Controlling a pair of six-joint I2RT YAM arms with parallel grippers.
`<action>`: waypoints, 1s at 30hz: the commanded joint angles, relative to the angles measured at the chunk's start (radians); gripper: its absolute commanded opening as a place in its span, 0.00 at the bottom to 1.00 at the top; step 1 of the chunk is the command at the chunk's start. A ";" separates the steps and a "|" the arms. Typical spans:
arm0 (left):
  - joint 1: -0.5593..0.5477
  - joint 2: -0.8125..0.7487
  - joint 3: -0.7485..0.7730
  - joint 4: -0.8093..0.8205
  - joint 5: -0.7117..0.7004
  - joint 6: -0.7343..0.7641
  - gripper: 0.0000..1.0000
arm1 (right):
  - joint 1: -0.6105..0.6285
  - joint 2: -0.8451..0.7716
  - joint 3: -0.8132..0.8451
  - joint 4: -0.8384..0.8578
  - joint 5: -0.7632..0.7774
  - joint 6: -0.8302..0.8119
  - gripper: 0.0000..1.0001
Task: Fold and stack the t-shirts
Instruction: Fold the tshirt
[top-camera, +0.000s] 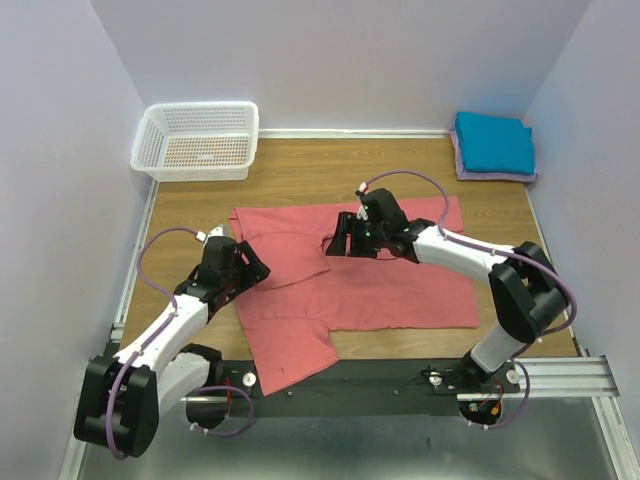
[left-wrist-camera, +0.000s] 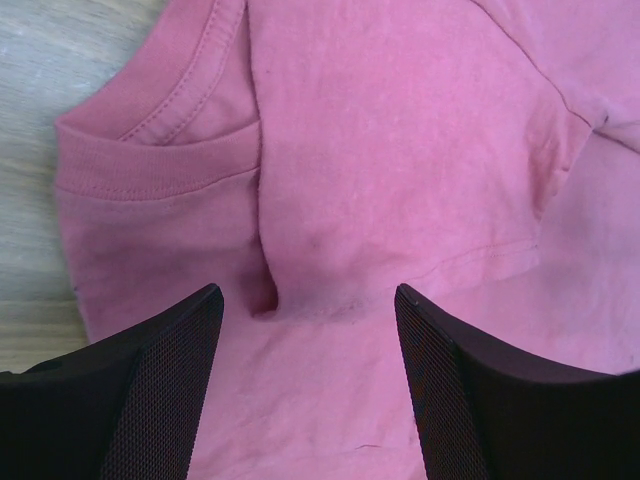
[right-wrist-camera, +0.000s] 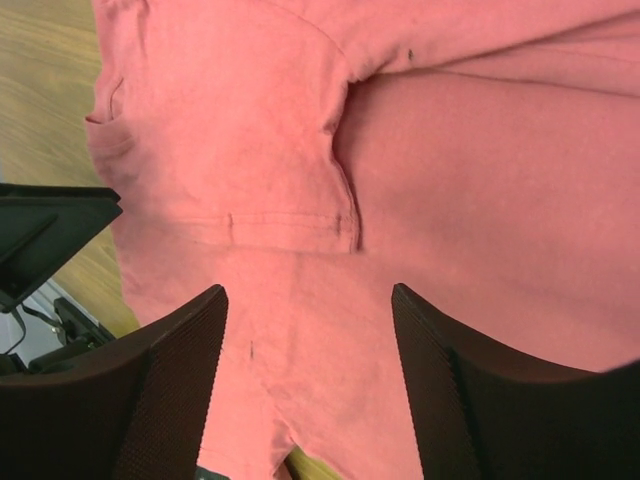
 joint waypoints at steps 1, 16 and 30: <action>-0.020 0.013 -0.022 0.122 0.016 -0.027 0.77 | -0.013 -0.062 -0.035 -0.019 0.049 -0.031 0.75; -0.089 0.077 -0.005 0.113 0.032 -0.077 0.77 | -0.085 -0.141 -0.082 -0.024 0.048 -0.055 0.83; -0.122 -0.105 0.098 -0.178 0.014 -0.140 0.74 | -0.161 -0.187 -0.105 -0.035 0.063 -0.089 0.83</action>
